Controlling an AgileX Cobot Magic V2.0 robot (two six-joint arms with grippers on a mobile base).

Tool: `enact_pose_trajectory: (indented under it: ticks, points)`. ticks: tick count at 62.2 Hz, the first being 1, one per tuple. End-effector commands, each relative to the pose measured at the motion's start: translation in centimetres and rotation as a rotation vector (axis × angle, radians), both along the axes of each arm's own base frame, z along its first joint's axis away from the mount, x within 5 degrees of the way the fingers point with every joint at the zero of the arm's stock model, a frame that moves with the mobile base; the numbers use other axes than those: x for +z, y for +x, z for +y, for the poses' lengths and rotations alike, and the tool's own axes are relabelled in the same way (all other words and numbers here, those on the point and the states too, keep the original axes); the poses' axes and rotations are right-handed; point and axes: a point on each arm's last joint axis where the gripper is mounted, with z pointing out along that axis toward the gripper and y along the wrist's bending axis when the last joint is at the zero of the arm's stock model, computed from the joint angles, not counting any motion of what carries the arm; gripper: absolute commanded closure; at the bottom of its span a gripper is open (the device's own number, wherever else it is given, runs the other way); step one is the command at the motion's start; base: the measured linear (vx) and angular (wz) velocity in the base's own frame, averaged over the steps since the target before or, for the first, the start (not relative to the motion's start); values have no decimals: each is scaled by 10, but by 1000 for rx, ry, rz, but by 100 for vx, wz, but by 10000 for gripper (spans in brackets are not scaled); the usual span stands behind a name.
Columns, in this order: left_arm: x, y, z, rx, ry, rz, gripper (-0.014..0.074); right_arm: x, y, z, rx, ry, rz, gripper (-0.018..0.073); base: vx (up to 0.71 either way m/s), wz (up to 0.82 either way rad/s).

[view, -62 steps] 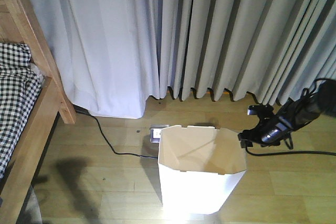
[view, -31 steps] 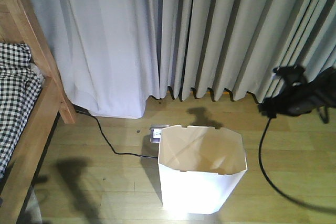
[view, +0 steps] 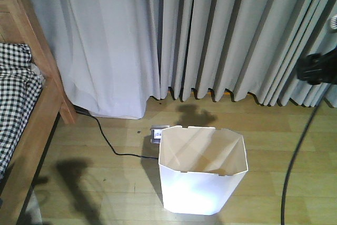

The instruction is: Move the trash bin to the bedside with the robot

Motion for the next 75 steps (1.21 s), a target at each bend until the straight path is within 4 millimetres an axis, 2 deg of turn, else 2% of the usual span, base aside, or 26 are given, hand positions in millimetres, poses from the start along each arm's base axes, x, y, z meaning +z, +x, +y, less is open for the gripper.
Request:
enact_pose_trajectory:
  ticks: [1,9,21,31,37,52,59,71,73,75]
  points:
    - [1,1,0,-4,-7,-64,602,31,-22,2,-49,25,-157,17,0,0]
    - [1,1,0,-4,-7,-64,602,41,-56,8,-69,71,-244,17,0,0]
    - [1,1,0,-4,-7,-64,602,43,-92,14,-91,130,-336,17,0,0]
    - [1,1,0,-4,-7,-64,602,53,-130,21,-61,136,-457,17,0,0]
    - [1,1,0,-4,-7,-64,602,46,-149,28,-20,136,-500,17,0,0]
    - [1,1,0,-4,-7,-64,602,21,-181,36,71,91,-589,54,0,0]
    - [1,1,0,-4,-7,-64,602,5,-189,36,67,90,-597,168,0,0]
    - [1,1,0,-4,-7,-64,602,3,-194,36,70,90,-620,536,0,0]
    - [1,1,0,-4,-7,-64,602,3,-194,37,75,98,-613,575,0,0]
    - [1,1,0,-4,-7,-64,602,3,-194,37,77,103,-610,574,0,0]
